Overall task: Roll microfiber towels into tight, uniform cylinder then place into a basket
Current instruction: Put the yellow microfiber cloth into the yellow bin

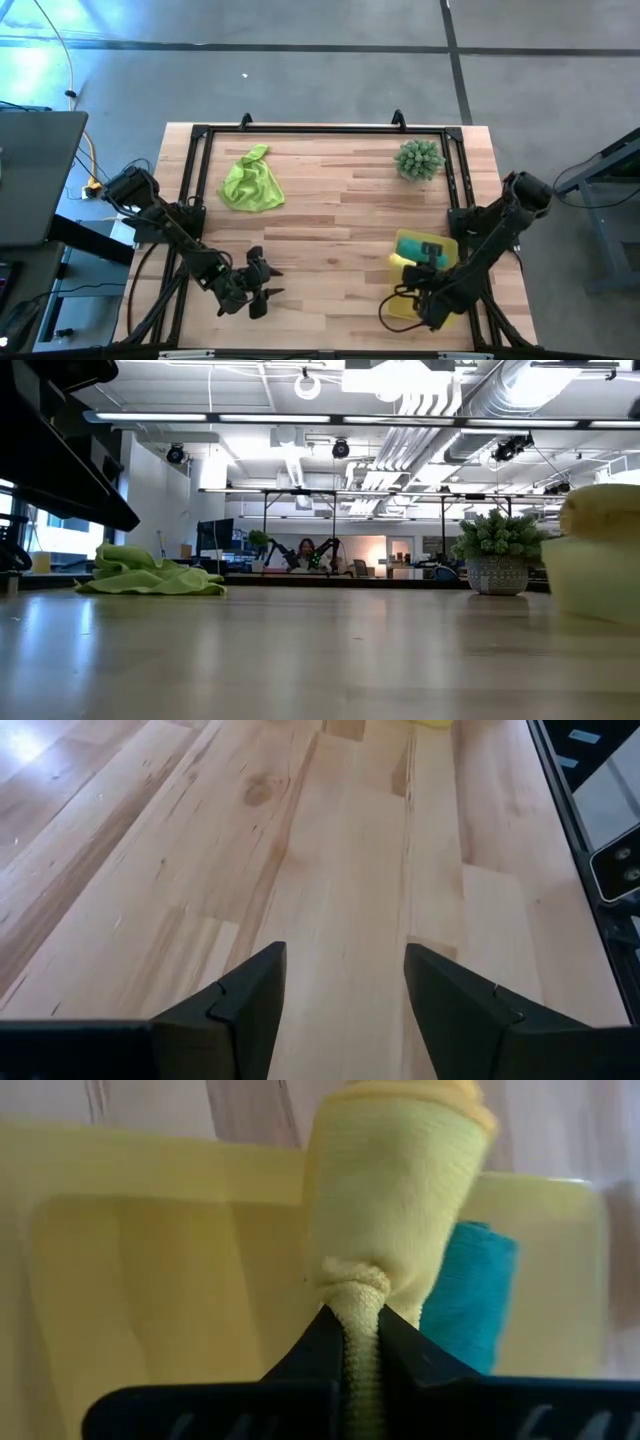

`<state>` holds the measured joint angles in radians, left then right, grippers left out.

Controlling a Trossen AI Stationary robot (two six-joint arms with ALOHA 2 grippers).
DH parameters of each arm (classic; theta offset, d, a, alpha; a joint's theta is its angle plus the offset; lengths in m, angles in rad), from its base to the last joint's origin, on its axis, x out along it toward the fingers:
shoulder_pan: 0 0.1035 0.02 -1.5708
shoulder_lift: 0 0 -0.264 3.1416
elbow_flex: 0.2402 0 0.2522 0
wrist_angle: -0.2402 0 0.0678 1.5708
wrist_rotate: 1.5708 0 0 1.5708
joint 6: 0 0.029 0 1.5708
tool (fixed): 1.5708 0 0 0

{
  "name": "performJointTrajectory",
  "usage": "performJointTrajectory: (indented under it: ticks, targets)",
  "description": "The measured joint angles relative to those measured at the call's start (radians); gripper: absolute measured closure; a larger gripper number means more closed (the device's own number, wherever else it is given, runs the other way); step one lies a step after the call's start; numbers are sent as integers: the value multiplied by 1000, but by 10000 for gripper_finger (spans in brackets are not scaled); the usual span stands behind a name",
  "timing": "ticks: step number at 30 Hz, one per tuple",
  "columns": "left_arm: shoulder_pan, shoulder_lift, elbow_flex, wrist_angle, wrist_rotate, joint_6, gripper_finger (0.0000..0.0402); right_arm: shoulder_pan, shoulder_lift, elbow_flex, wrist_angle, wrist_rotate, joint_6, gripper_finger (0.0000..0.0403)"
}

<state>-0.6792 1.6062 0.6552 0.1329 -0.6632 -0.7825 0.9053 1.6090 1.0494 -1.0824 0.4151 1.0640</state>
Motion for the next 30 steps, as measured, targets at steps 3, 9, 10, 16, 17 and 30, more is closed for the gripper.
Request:
performJointTrajectory:
  ticks: [3,9,10,16,17,30]
  targets:
    - [13,0,0,-1,0,0,206,8,-4,-54,42,-46,10,399]
    - [38,-1,0,-11,18,0,206,20,-13,-31,1,-72,8,399]
    - [40,-1,0,-12,24,0,206,27,-17,-11,-24,-62,8,399]
    - [53,-1,0,-17,27,9,206,88,-22,19,-136,-59,126,399]
    - [54,-1,0,-17,27,9,206,98,-22,7,-120,-68,153,399]
    - [53,-1,0,-17,27,16,206,110,-21,-148,63,-31,219,398]
